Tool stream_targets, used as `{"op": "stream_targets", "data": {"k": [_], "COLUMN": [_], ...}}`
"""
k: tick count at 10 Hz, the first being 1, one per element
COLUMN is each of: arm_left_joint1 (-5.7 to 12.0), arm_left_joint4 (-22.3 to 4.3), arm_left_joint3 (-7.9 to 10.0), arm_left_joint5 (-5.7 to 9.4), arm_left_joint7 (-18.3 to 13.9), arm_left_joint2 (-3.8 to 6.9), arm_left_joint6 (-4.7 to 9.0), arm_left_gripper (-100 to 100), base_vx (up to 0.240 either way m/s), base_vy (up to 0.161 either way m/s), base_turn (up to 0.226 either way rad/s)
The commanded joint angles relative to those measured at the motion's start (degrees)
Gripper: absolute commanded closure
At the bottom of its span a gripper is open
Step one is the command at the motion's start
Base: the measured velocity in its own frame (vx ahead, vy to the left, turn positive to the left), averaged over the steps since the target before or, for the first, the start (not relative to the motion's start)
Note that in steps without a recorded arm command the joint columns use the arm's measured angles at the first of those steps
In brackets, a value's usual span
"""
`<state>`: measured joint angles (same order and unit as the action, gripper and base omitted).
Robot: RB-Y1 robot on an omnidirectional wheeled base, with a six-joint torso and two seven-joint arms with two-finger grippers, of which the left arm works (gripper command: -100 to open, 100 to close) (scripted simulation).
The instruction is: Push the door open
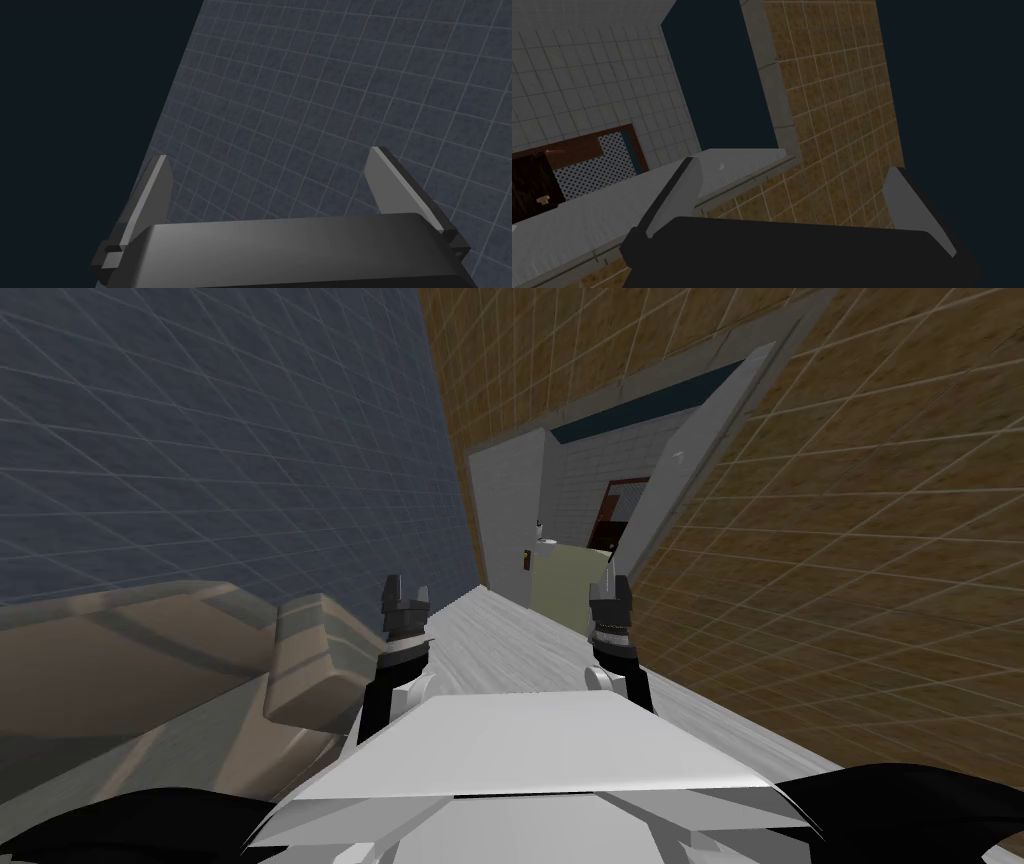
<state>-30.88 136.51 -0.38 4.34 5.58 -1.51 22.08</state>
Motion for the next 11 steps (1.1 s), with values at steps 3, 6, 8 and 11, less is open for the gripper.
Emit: {"op": "stream_targets", "data": {"k": [3, 6, 8, 11], "arm_left_joint1": [2.66, 5.23, 7.14, 9.16], "arm_left_joint4": [-4.5, -8.9, -12.1, -15.5], "arm_left_joint3": [-0.83, -1.64, -2.24, -2.87], "arm_left_joint5": [0.82, 1.61, 2.2, 2.82], "arm_left_joint7": [0.4, 0.8, 1.1, 1.4], "arm_left_joint2": [1.49, 2.58, 3.24, 3.88], "arm_left_joint6": [0.07, 0.15, 0.2, 0.26], "arm_left_gripper": [-100, -100, -100, -100], "base_vx": [0.132, 0.172, 0.135, 0.09], "base_vy": [0.035, -0.002, 0.033, 0.012], "base_turn": [-0.061, -0.062, -0.07, -0.045]}}
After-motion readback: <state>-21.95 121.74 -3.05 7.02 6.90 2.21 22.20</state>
